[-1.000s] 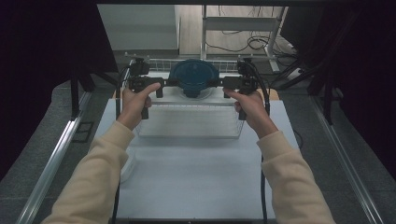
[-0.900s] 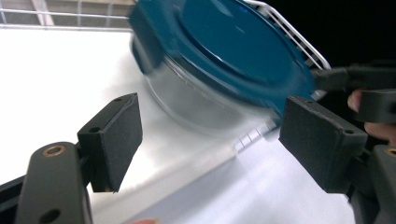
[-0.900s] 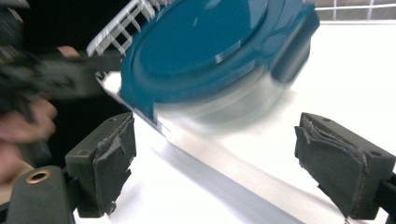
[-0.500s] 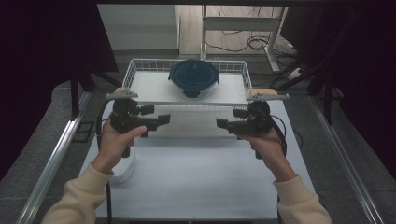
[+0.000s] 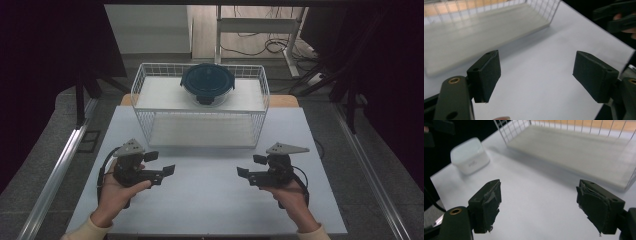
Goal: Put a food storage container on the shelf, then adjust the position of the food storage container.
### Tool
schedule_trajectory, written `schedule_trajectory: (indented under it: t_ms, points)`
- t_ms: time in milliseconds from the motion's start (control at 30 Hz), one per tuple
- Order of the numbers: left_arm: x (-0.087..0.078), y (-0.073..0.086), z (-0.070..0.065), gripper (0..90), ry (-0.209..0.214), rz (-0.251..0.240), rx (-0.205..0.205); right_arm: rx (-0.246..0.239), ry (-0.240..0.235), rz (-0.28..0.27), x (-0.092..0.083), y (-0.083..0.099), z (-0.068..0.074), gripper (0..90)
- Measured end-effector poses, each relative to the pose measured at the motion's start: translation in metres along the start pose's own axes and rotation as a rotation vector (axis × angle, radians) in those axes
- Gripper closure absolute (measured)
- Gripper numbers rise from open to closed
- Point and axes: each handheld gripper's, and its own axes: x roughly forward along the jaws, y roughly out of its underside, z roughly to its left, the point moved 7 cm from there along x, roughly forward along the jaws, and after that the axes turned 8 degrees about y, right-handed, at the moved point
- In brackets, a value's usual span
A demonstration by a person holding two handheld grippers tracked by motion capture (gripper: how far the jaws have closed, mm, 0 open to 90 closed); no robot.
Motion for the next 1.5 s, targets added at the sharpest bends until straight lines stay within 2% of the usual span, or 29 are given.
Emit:
schedule_trajectory:
  t_ms: [100, 200, 333, 400, 533, 733, 1067, 1500]
  points:
    - [0.003, 0.014, 0.005, 22.8, -0.006, 0.002, -0.024, -0.022, 0.009, 0.016, 0.002, 0.010, 0.000, 19.8]
    - [0.008, 0.027, 0.009, 23.7, -0.005, 0.034, -0.038, -0.029, 0.014, 0.018, 0.003, 0.016, 0.000, 20.2]
    - [0.010, 0.036, 0.011, 23.4, -0.014, 0.050, -0.042, -0.036, 0.019, 0.024, 0.004, 0.022, 0.001, 20.6]
    - [0.011, 0.038, 0.011, 23.7, -0.020, 0.059, -0.032, -0.051, 0.034, 0.030, 0.005, 0.024, 0.001, 22.2]
    - [0.011, 0.039, 0.012, 24.5, -0.020, 0.062, -0.035, -0.076, 0.052, 0.038, 0.006, 0.027, 0.002, 22.5]
    - [0.008, 0.039, 0.016, 24.3, -0.026, 0.061, -0.042, -0.058, 0.051, 0.028, 0.005, 0.024, 0.001, 22.1]
    - [-0.008, 0.030, 0.019, 27.3, -0.020, 0.038, -0.035, -0.044, 0.056, 0.037, 0.004, 0.027, -0.003, 22.0]
    - [-0.042, 0.023, 0.045, 28.5, -0.078, -0.010, -0.091, -0.040, 0.058, 0.032, 0.003, 0.026, -0.005, 22.0]
